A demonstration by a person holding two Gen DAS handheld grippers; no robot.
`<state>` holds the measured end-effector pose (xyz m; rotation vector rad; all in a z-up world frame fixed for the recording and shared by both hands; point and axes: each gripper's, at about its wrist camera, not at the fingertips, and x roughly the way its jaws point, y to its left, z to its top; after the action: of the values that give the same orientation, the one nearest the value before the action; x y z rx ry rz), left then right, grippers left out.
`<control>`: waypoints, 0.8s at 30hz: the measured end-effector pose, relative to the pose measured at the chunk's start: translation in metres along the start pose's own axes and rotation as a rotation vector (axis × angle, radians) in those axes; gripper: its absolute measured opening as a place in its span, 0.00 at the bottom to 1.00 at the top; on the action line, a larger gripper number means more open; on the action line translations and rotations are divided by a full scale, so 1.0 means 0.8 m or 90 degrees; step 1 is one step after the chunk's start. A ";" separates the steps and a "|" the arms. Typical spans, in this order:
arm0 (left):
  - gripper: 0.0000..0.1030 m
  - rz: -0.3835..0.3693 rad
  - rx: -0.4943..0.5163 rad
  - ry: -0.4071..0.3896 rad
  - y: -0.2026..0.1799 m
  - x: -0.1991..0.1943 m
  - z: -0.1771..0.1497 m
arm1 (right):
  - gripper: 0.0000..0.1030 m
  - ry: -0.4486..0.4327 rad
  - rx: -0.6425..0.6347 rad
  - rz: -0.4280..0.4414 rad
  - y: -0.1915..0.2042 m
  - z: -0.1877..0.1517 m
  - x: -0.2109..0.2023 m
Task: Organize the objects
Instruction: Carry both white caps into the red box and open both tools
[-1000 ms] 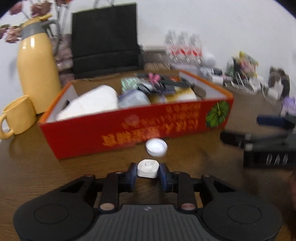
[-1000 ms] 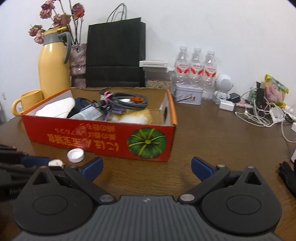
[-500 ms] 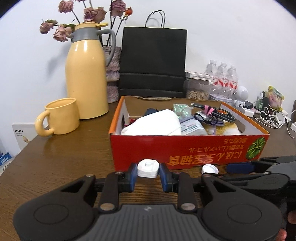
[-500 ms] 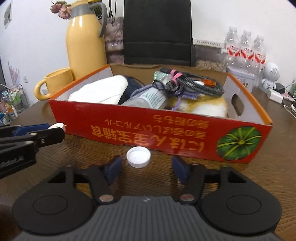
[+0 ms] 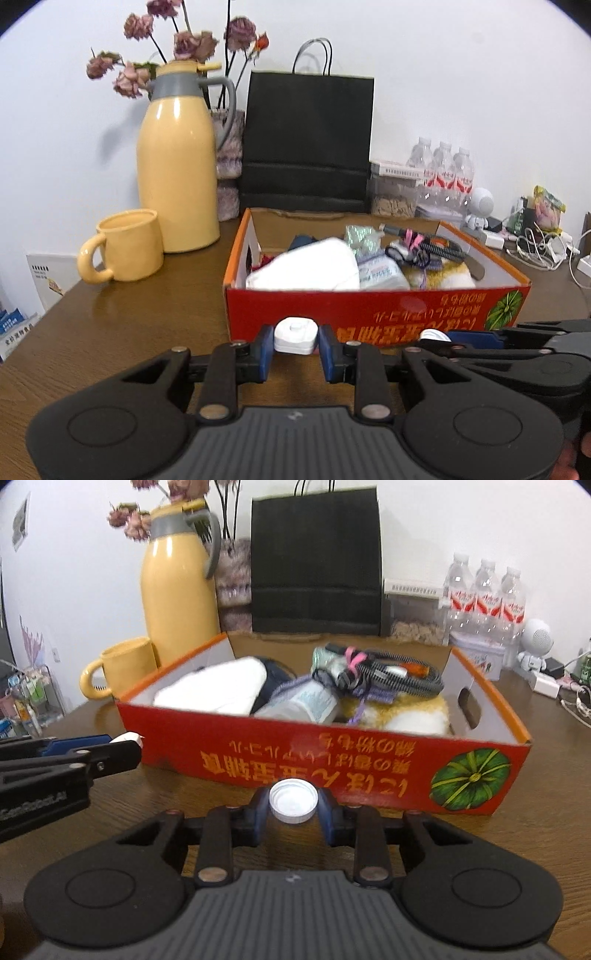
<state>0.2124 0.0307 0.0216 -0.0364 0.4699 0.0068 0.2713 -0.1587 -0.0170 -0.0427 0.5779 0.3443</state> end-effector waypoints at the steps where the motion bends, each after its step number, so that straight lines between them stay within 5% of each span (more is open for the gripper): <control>1: 0.24 -0.002 -0.003 -0.006 0.000 -0.003 0.004 | 0.28 -0.010 0.002 0.001 -0.002 0.002 -0.006; 12: 0.24 -0.008 -0.015 -0.057 -0.018 0.001 0.073 | 0.28 -0.118 0.010 -0.027 -0.035 0.053 -0.048; 24: 0.24 0.007 -0.032 -0.079 -0.043 0.071 0.119 | 0.28 -0.152 0.025 -0.045 -0.066 0.098 -0.003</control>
<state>0.3067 -0.0003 0.0822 -0.0826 0.3453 0.0317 0.3281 -0.1990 0.0472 0.0154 0.3460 0.2642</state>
